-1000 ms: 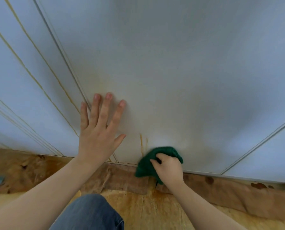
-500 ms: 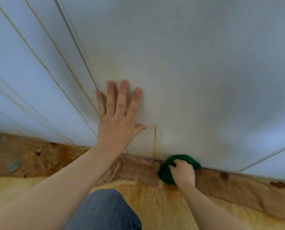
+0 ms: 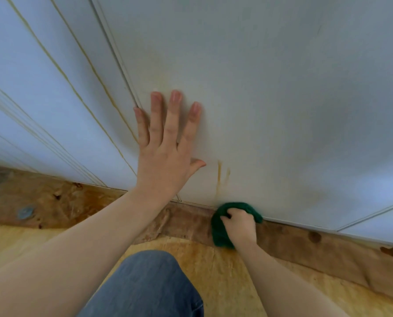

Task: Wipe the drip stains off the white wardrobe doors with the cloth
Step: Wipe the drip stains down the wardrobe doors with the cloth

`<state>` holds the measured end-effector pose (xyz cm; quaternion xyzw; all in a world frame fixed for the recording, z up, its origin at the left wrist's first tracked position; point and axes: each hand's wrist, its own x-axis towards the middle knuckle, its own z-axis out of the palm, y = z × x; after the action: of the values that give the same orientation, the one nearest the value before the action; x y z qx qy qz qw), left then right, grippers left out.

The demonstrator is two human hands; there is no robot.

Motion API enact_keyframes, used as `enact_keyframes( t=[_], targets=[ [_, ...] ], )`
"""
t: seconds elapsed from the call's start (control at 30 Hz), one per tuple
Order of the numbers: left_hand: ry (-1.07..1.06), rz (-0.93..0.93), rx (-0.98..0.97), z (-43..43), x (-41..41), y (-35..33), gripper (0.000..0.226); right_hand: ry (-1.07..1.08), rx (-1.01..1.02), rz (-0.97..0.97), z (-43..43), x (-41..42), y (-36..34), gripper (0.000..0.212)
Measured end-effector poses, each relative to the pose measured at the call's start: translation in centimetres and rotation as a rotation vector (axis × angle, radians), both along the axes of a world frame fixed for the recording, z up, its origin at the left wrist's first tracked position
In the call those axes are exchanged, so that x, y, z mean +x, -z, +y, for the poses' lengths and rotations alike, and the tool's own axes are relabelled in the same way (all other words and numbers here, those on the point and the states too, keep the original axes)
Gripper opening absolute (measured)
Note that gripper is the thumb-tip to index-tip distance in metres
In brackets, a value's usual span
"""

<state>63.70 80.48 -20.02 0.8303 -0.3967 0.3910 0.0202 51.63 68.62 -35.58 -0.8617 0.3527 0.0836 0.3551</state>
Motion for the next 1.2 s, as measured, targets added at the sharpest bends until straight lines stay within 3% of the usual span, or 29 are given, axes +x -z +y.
enact_keyframes(
  t=[0.2,0.27,0.7,0.77,1.0,1.07,1.2],
  targets=[
    [0.012,-0.003,0.016,0.0,-0.2,-0.1,0.142,-0.349,0.103,-0.064,6.3,6.8,0.1,0.032],
    [0.011,-0.019,0.025,0.0,0.0,-0.1,0.142,-0.376,0.131,-0.067,7.2,7.8,0.3,0.031],
    [0.060,-0.065,0.063,1.1,0.6,0.2,0.125,0.017,0.165,-0.109,2.3,1.7,0.0,0.023],
    [0.078,-0.058,0.062,1.7,0.6,0.3,0.114,0.013,0.188,-0.185,2.9,1.9,-1.4,0.029],
    [0.120,0.008,0.022,4.1,0.3,2.4,0.092,0.188,0.196,-0.659,2.6,1.4,-9.7,0.008],
    [0.115,0.022,-0.024,3.7,0.1,2.6,0.091,0.175,0.118,-0.613,2.0,0.9,-9.7,0.016],
    [0.101,0.033,-0.078,3.2,-0.9,2.8,0.085,0.123,0.040,-0.251,2.2,0.6,-7.8,0.030]
  ],
)
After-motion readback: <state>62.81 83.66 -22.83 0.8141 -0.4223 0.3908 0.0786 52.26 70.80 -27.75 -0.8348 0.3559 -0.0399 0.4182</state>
